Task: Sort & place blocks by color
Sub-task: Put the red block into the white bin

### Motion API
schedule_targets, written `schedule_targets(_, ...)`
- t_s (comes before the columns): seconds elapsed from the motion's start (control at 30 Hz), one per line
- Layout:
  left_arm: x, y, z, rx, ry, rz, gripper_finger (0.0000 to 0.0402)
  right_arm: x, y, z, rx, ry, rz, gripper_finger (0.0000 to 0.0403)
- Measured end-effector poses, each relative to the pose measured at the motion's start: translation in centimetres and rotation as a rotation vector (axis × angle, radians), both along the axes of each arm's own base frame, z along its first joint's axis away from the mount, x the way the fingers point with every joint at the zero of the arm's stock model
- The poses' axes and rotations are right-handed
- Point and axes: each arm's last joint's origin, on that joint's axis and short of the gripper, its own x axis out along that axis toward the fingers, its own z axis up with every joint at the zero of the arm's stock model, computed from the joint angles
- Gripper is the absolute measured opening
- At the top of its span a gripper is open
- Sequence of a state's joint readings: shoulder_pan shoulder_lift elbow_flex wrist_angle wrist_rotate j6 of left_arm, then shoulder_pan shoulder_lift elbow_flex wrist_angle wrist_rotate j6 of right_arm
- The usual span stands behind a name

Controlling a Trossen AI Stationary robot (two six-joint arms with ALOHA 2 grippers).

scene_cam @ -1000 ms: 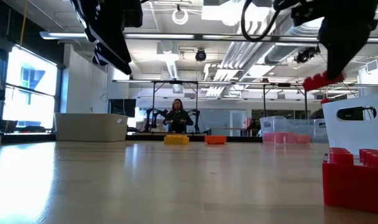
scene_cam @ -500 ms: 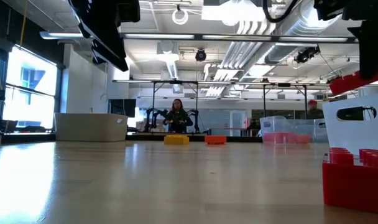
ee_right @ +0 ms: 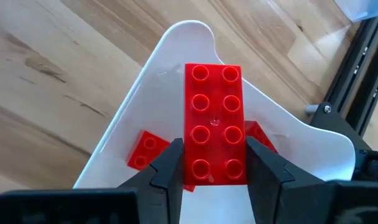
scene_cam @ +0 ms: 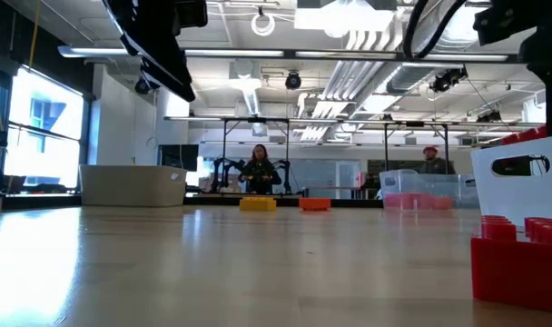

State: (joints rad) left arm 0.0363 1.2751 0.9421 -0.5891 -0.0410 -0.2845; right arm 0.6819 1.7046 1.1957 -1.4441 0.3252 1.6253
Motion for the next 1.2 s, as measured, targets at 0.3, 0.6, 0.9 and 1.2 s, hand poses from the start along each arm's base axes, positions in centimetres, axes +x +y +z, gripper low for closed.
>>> schedule_targets(0.3, 0.2, 0.1, 0.1, 0.028, -0.021, 0.021, 0.0186, 0.6, 0.6, -1.5, 0.01, 0.042, -0.013, 0.0111)
schedule_targets(0.6, 0.2, 0.1, 0.1, 0.028, -0.021, 0.021, 0.0186, 0.9, 0.9, -2.2, 0.028, 0.045, -0.009, 0.0122)
schedule_targets(0.9, 0.2, 0.1, 0.1, 0.028, -0.021, 0.021, 0.0186, 0.8, 0.9, -2.2, 0.031, 0.068, 0.013, 0.0185)
schedule_targets(1.2, 0.2, 0.1, 0.1, 0.028, -0.021, 0.021, 0.0186, 0.4, 0.7, -2.0, 0.01, 0.13, 0.02, 0.0194)
